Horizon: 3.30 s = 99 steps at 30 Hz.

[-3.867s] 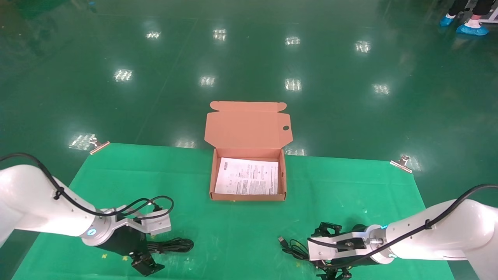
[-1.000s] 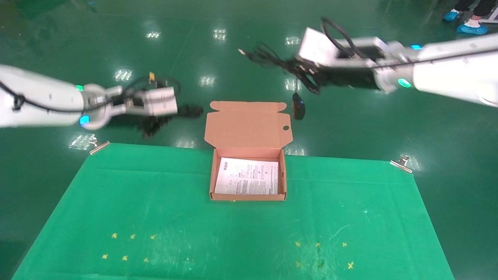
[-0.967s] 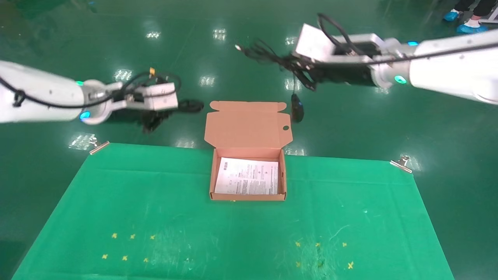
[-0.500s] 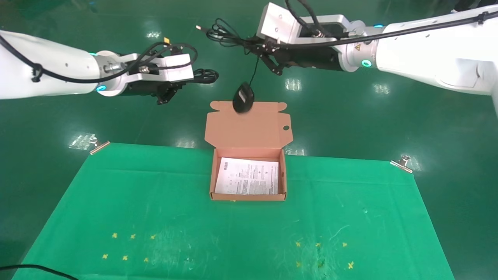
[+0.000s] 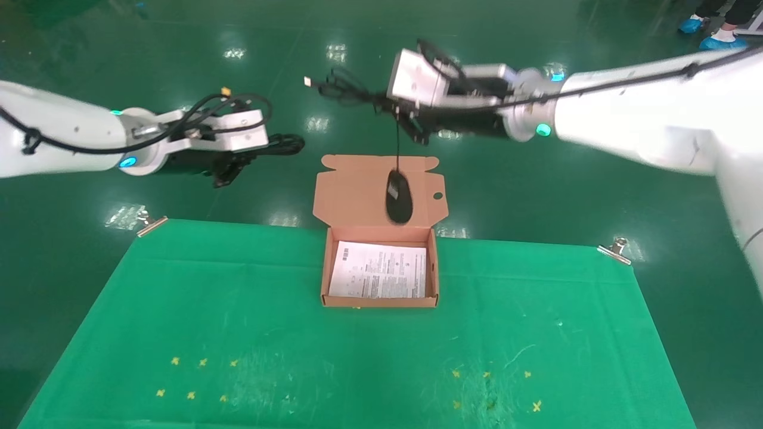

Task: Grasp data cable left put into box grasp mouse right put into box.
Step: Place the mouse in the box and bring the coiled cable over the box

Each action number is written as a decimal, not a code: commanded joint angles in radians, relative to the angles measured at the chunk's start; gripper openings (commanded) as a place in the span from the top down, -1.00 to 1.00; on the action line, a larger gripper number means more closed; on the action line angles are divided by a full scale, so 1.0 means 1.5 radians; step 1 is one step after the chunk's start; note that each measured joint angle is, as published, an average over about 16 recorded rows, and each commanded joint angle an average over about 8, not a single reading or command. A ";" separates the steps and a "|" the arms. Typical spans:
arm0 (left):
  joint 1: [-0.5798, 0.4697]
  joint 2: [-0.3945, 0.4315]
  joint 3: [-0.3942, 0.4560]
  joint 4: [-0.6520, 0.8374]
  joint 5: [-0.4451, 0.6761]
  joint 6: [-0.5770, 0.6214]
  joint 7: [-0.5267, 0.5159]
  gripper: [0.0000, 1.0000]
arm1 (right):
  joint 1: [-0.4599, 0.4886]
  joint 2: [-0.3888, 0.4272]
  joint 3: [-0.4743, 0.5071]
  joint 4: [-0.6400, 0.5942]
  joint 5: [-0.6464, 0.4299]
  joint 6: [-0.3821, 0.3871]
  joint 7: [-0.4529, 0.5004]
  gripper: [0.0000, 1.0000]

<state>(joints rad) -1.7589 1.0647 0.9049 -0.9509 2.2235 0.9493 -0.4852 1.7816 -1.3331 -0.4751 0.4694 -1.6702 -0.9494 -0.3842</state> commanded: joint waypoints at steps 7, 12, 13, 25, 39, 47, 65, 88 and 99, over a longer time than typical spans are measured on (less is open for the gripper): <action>0.011 -0.032 0.012 -0.056 0.060 0.050 -0.074 1.00 | -0.034 -0.012 -0.029 0.004 0.002 -0.013 0.010 1.00; 0.013 -0.043 0.016 -0.086 0.081 0.076 -0.106 1.00 | -0.053 -0.017 -0.060 0.015 0.008 0.006 0.020 1.00; 0.014 -0.044 0.016 -0.091 0.084 0.078 -0.110 1.00 | -0.057 -0.017 -0.067 0.018 0.011 0.010 0.022 1.00; 0.020 -0.050 0.017 -0.115 0.096 0.086 -0.130 1.00 | -0.107 -0.018 -0.147 0.043 0.080 0.047 0.069 1.00; 0.021 -0.050 0.017 -0.118 0.097 0.087 -0.133 1.00 | -0.117 -0.026 -0.280 -0.035 0.099 0.121 0.189 1.00; 0.021 -0.051 0.017 -0.119 0.098 0.088 -0.133 1.00 | -0.111 -0.027 -0.351 -0.005 0.110 0.152 0.207 -0.81; 0.028 -0.036 0.024 -0.113 0.093 0.076 -0.110 1.00 | -0.104 0.036 -0.360 0.072 0.125 0.155 0.230 -1.00; 0.115 0.202 0.055 0.234 -0.174 -0.216 0.256 1.00 | -0.118 0.373 -0.304 0.281 0.163 0.126 0.320 -1.00; 0.131 0.203 0.128 0.236 -0.327 -0.209 0.367 0.92 | -0.124 0.411 -0.315 0.344 0.133 0.136 0.378 -1.00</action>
<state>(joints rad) -1.5649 1.3706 1.0909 -0.5927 1.7469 0.6326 0.0506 1.5958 -0.7181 -0.9466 0.9808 -1.4669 -0.7473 0.1773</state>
